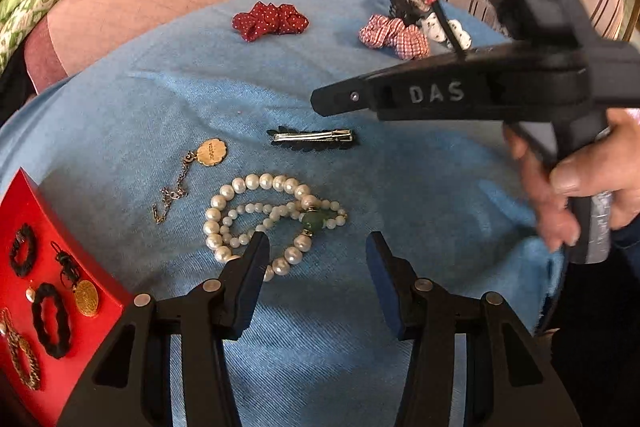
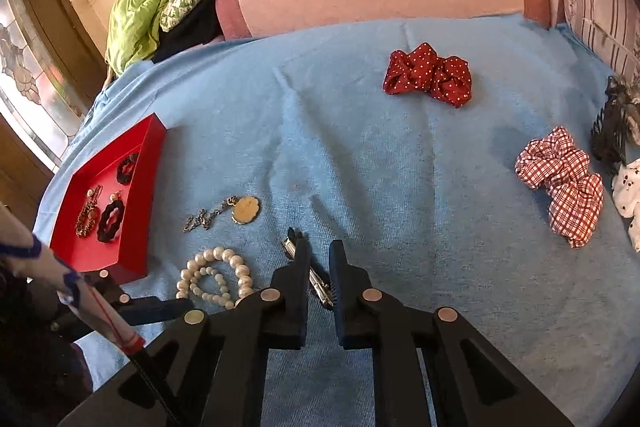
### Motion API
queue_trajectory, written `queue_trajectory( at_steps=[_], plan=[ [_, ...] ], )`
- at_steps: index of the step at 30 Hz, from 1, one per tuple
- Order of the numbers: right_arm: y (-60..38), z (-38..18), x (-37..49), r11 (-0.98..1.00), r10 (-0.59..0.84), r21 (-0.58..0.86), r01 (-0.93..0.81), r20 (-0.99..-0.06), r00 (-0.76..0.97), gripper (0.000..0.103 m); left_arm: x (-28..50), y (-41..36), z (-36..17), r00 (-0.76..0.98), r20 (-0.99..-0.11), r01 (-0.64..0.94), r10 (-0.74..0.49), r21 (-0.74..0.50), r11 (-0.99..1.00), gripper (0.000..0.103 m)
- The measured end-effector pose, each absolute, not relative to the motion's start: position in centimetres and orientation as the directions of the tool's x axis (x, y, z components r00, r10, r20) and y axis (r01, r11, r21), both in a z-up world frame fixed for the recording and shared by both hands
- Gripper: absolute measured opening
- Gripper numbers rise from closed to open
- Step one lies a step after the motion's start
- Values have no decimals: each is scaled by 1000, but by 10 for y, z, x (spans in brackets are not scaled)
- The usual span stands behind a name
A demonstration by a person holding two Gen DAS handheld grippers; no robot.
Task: Organize jewelry
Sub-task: 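Grasp the silver hair clip with the right tool while the left tool grasps the green-bead pearl bracelet, then carry the pearl bracelet and hair clip over the red tray with both tools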
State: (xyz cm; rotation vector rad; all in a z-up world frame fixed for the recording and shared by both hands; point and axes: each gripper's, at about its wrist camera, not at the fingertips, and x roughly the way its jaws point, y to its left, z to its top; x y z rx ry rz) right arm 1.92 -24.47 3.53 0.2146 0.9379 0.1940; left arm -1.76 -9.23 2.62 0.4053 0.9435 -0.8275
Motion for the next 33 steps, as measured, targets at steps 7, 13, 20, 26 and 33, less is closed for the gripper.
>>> queue_trajectory(
  at_steps=[7, 13, 20, 26, 33],
  plan=[
    [-244, 36, 18, 961, 262, 264, -81, -778, 571, 11, -9, -97, 19, 360, -834, 741, -418, -16, 671, 39],
    [-248, 37, 19, 957, 274, 281, -78, -775, 569, 11, -1, -93, 25, 325, -825, 732, -462, -89, 675, 11],
    [-228, 33, 22, 967, 250, 187, -171, -803, 541, 28, 4, -54, 75, 358, -682, 706, -638, -249, 663, 11],
    [-209, 15, 25, 971, 171, 59, -233, -850, 498, 29, 13, -31, 90, 447, -641, 658, -624, -236, 715, 11],
    [-197, 23, 19, 963, 147, 6, -268, -848, 510, 11, 16, -27, 93, 470, -637, 645, -611, -225, 730, 11]
  ],
)
